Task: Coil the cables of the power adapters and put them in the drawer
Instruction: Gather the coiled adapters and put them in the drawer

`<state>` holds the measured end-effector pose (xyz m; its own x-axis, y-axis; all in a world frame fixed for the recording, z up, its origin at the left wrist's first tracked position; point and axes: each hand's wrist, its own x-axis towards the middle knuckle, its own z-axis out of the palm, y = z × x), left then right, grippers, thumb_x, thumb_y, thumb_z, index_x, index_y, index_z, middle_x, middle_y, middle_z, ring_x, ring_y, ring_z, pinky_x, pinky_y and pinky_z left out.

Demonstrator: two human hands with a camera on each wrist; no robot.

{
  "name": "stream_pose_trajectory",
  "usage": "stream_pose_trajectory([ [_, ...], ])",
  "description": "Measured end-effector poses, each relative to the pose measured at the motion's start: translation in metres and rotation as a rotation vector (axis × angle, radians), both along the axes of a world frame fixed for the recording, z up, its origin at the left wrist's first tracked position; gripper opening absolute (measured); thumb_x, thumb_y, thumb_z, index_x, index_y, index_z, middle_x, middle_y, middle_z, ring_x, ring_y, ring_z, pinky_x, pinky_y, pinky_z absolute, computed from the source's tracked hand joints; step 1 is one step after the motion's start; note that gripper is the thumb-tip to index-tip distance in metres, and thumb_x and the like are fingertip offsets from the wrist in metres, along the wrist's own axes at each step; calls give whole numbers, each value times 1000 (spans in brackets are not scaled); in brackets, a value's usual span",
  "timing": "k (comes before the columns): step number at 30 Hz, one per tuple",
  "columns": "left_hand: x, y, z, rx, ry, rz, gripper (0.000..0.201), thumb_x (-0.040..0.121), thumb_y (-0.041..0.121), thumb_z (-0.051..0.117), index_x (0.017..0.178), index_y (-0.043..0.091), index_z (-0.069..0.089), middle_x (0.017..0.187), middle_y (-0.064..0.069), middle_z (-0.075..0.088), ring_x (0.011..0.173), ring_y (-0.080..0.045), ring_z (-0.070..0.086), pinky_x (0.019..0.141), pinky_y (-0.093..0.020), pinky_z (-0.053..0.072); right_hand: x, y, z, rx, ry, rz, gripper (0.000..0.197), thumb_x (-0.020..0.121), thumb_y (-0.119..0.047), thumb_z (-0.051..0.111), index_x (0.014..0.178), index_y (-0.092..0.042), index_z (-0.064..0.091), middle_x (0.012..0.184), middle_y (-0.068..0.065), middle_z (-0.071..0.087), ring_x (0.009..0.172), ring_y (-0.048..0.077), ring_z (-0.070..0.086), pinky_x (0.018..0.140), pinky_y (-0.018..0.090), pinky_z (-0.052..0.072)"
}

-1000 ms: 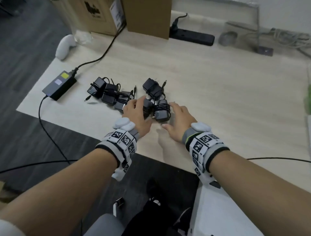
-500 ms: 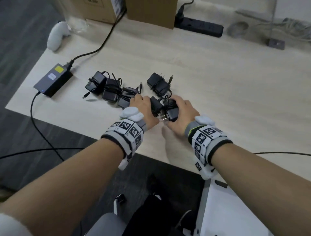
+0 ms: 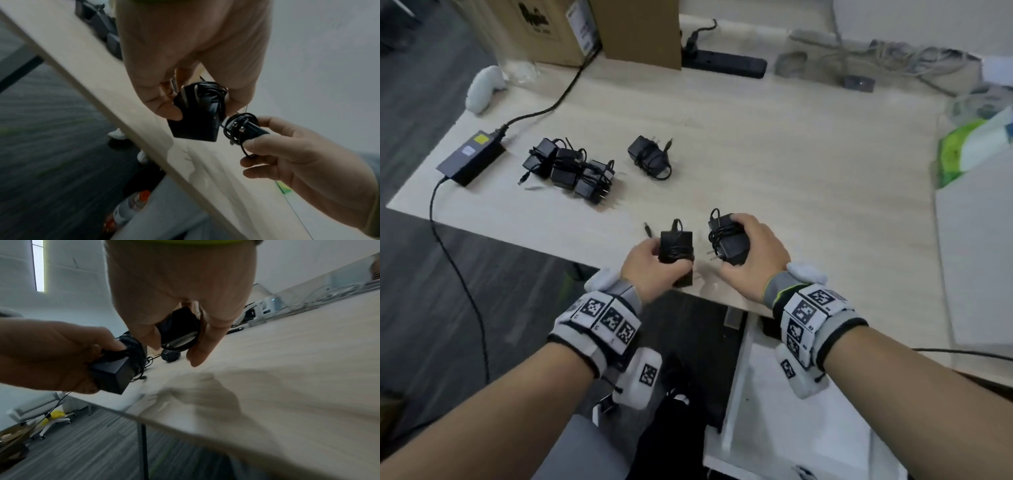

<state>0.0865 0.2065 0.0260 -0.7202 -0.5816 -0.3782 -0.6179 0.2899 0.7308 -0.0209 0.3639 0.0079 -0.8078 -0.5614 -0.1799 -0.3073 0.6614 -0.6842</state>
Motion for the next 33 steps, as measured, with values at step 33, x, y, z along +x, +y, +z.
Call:
stream_pose_trajectory([
  [33, 8, 236, -109, -297, -702, -781, 49, 89, 48, 60, 128, 21, 51, 130, -8, 51, 123, -28, 51, 94, -35, 44, 61, 239, -75, 647, -389, -360, 62, 88, -32, 62, 135, -12, 26, 130, 16, 48, 110, 36, 57, 82, 37, 46],
])
